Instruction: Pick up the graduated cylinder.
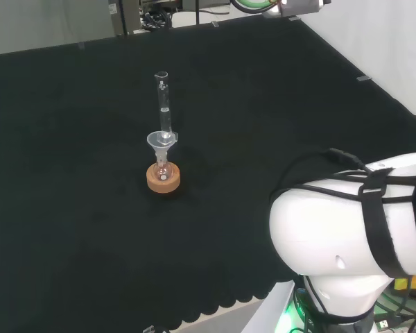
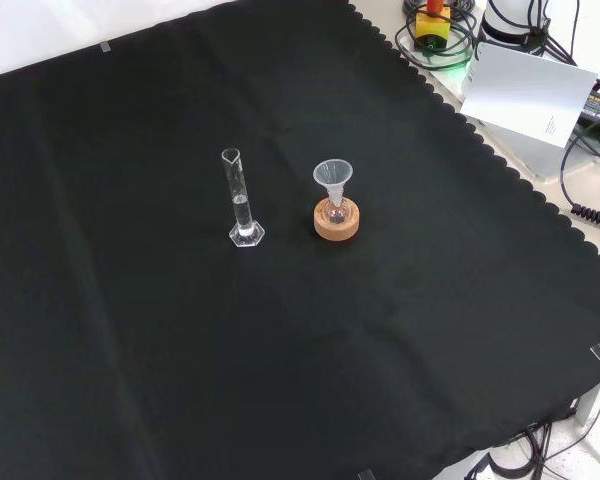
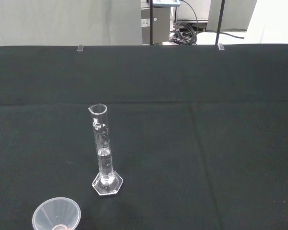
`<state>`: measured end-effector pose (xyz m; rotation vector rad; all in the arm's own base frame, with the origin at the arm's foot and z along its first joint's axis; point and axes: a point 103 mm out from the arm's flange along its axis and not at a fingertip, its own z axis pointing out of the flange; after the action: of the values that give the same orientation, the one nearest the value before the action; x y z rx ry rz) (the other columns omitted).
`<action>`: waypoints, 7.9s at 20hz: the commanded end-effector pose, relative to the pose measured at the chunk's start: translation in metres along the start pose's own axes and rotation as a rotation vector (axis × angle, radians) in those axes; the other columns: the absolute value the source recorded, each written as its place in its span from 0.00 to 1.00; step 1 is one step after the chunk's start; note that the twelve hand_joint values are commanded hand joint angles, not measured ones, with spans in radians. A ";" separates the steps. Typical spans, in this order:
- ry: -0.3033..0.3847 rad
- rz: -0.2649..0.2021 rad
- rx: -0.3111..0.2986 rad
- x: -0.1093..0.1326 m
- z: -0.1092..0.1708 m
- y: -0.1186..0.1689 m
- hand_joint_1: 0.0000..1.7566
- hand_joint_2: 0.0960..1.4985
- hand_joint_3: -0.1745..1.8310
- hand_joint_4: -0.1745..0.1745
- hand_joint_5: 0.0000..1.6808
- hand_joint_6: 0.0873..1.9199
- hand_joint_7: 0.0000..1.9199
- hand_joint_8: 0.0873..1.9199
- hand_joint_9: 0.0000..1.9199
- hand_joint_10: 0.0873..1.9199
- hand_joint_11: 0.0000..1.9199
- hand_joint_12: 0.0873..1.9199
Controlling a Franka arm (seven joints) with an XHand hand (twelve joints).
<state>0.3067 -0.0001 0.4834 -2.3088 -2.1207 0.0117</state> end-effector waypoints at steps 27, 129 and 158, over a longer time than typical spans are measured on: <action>0.099 0.004 -0.024 -0.059 0.098 0.088 0.09 0.76 0.23 0.54 0.19 0.00 0.06 0.22 0.16 0.28 0.04 0.70; 1.042 -0.495 -0.083 0.068 0.420 0.233 0.52 0.38 0.35 0.52 0.33 0.00 0.28 0.27 0.38 0.21 0.26 0.63; 1.052 -0.471 -0.105 0.076 0.424 0.235 0.56 0.43 0.34 0.53 0.42 0.06 0.34 0.25 0.49 0.14 0.39 0.54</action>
<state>0.5429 0.0563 0.0559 -1.2312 -1.9301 -1.0555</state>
